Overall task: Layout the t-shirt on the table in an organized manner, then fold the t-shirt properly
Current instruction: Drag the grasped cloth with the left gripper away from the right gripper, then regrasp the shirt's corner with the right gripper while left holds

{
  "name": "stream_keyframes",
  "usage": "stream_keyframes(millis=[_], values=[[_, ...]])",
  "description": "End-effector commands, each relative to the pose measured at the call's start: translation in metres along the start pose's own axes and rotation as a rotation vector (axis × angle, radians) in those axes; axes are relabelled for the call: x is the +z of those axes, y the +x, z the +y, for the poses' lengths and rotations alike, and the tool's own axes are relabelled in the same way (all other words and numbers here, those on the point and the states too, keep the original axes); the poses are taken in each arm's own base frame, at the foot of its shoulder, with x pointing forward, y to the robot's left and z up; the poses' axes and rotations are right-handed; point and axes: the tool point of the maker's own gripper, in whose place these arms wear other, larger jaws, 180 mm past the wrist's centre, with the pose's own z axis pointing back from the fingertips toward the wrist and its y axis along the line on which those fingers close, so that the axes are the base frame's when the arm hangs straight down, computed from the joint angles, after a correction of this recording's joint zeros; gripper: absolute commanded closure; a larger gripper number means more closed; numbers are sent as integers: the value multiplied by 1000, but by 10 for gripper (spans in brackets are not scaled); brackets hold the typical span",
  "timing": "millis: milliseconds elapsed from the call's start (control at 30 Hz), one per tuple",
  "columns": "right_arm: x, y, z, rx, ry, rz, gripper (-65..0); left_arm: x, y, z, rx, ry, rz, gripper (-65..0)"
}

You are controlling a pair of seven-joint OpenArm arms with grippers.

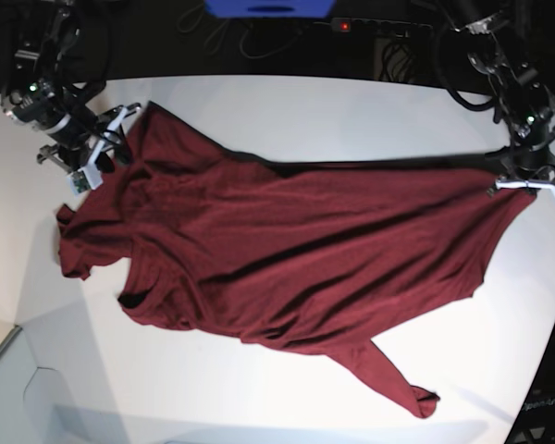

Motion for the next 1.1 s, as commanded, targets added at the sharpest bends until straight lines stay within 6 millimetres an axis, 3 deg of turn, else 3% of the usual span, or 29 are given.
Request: stream_keyframes(millis=[0, 100, 233, 333, 433, 500, 633, 900, 1067], values=[[3, 12, -2, 13, -5, -42, -208, -1, 14, 3, -2, 7, -46, -9], [3, 11, -2, 13, -5, -39, -210, -4, 7, 6, -2, 14, -26, -68], [3, 11, -2, 13, -5, -38, -211, -2, 8, 6, -1, 14, -31, -195], [4, 12, -4, 11, -10, -39, -231, 0, 13, 6, -1, 14, -43, -246], [4, 15, -5, 13, -13, -50, -308, 8, 30, 1, -6, 2, -94, -249], [1, 30, -10, 21, -22, -79, -369, 14, 42, -5, -3, -12, -130, -249], [-11, 45, -21, 3, -25, -105, -454, 19, 42, -20, 27, -37, -139, -249], [-43, 58, -38, -74, -1, -105, -454, -4, 13, -15, 48, -16, -46, -249], [-61, 58, -45, -124, 22, -87, -454, -5, 11, -14, 42, -9, -42, -248]])
